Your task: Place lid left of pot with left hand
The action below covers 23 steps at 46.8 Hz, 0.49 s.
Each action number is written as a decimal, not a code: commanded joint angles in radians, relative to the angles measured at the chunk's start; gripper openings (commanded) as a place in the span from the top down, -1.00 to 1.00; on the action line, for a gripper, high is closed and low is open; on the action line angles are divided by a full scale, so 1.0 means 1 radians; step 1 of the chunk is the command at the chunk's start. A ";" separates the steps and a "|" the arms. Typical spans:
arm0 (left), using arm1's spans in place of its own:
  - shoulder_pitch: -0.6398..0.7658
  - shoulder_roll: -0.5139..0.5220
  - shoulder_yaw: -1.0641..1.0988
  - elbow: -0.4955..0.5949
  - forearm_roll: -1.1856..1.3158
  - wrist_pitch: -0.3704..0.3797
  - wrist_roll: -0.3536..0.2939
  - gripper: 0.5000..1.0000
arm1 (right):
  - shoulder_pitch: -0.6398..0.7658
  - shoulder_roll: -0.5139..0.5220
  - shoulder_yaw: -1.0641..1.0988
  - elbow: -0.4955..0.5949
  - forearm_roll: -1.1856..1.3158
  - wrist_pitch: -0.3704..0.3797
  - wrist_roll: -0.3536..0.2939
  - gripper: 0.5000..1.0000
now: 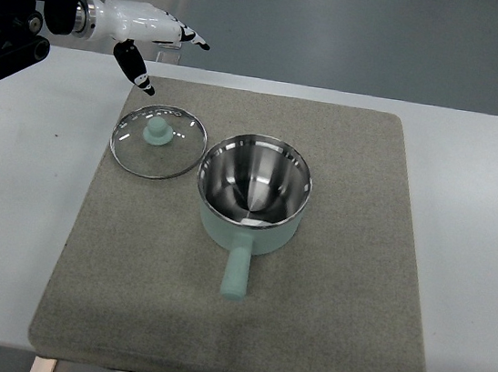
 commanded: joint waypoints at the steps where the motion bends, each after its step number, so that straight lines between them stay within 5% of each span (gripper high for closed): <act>1: 0.014 -0.037 -0.001 0.084 -0.113 0.042 0.002 -0.98 | 0.000 0.000 0.000 0.000 0.000 0.000 0.000 -0.69; 10: 0.034 -0.132 0.003 0.353 -0.497 0.105 0.002 -0.97 | 0.000 0.000 0.000 0.000 0.000 0.000 0.000 -0.69; 23: 0.060 -0.149 -0.004 0.391 -0.862 0.153 0.003 -0.97 | 0.000 0.000 0.000 0.000 0.000 0.000 0.000 -0.69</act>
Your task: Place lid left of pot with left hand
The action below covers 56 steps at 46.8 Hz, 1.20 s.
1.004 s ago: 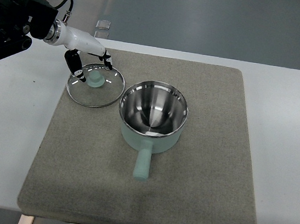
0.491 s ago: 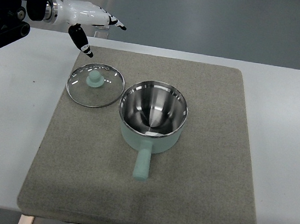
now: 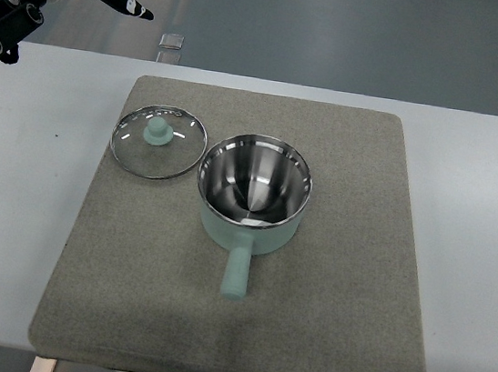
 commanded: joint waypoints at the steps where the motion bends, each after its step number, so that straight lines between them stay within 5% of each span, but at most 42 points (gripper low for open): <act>1: 0.004 -0.002 -0.003 0.003 -0.148 0.000 0.000 -0.97 | 0.000 0.000 0.000 0.000 0.000 0.000 0.000 -0.69; 11: 0.054 -0.029 -0.007 0.011 -0.622 0.016 0.008 -0.97 | 0.000 0.000 0.000 0.000 0.000 0.000 0.000 -0.69; 27: 0.100 -0.094 -0.130 0.078 -0.981 0.045 0.195 -0.95 | 0.000 0.000 0.000 0.000 0.000 0.000 0.000 -0.69; 32: 0.137 -0.107 -0.208 0.075 -0.980 0.002 0.189 -0.95 | 0.000 0.000 0.000 0.000 0.000 0.000 0.000 -0.69; 39: 0.186 -0.112 -0.339 0.082 -0.969 -0.157 0.125 -0.94 | 0.000 0.000 0.000 0.000 0.000 0.000 0.000 -0.69; 56: 0.244 -0.196 -0.445 0.131 -0.969 -0.184 0.103 -0.94 | 0.000 0.000 0.000 0.000 0.000 0.000 0.000 -0.69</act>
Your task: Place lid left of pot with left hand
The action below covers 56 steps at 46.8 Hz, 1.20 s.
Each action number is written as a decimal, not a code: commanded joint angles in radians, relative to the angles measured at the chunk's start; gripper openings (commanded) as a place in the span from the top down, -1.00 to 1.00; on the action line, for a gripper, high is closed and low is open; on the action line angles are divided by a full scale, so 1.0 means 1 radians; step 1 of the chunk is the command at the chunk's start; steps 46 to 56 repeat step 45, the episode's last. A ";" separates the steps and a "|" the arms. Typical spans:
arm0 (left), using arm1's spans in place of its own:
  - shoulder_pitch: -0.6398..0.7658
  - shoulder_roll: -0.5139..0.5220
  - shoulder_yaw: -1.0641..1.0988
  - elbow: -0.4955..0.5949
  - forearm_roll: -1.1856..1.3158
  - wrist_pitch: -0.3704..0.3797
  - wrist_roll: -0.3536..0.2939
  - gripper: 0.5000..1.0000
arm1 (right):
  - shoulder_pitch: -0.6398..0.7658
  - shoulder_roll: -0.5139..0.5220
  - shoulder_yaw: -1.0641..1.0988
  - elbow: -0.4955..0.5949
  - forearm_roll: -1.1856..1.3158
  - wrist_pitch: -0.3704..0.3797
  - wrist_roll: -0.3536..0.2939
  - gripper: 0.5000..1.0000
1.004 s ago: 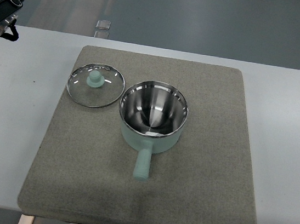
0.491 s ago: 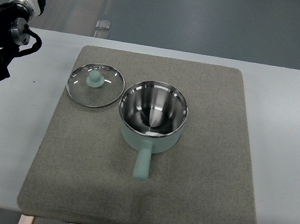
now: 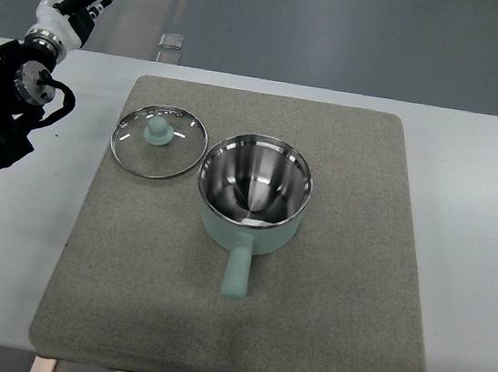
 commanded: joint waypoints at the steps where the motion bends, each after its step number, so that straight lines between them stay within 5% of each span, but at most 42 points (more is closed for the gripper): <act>1: 0.011 -0.034 -0.004 0.001 0.007 0.001 0.001 -0.94 | 0.000 0.000 0.000 0.000 0.000 0.000 0.000 -0.69; 56: 0.014 -0.083 0.013 0.001 0.020 0.003 -0.001 -0.98 | 0.003 0.000 0.009 0.002 0.000 0.008 0.001 -0.69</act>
